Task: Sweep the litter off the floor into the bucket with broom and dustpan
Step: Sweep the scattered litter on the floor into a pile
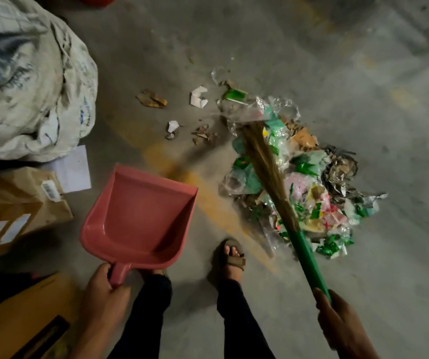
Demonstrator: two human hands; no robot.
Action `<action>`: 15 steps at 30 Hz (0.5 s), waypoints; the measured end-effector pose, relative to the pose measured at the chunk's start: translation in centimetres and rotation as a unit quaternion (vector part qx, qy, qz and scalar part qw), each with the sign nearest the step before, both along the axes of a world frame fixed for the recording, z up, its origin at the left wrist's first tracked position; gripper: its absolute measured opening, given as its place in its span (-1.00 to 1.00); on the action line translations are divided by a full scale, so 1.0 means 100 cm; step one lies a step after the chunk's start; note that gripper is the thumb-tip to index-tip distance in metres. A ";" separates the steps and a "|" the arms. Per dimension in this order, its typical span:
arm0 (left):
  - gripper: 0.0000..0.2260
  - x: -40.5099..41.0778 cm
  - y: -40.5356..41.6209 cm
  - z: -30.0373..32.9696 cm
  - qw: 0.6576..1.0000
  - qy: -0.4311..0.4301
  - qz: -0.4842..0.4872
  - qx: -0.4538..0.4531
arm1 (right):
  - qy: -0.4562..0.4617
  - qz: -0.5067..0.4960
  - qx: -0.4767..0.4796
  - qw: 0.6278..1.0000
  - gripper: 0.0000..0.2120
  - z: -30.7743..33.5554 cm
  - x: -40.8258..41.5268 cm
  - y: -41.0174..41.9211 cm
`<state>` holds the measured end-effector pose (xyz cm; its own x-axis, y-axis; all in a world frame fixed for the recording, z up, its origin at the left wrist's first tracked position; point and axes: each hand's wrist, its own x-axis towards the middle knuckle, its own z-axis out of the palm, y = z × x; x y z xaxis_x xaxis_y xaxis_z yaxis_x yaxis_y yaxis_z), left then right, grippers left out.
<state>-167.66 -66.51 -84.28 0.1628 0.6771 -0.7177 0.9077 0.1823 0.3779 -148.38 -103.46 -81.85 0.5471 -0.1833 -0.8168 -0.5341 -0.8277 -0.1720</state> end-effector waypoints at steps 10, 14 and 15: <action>-0.36 -0.085 0.124 0.021 0.993 0.072 0.097 0.013 | 0.063 0.367 -0.054 0.926 -0.38 -0.012 -0.061 0.151; -0.41 -0.110 0.155 0.020 0.989 0.066 0.134 0.007 | 0.043 0.496 -0.045 0.866 -0.36 -0.050 -0.058 0.237; -0.41 -0.113 0.160 0.019 0.989 0.068 0.129 0.003 | 0.015 0.515 -0.049 0.856 -0.34 -0.063 -0.059 0.254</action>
<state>-178.93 -50.55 -82.43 -0.1136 0.6878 -0.7170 0.8736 0.4128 0.2575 -154.24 -78.05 -88.12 0.4392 0.3157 -0.8411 0.4843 -0.8717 -0.0743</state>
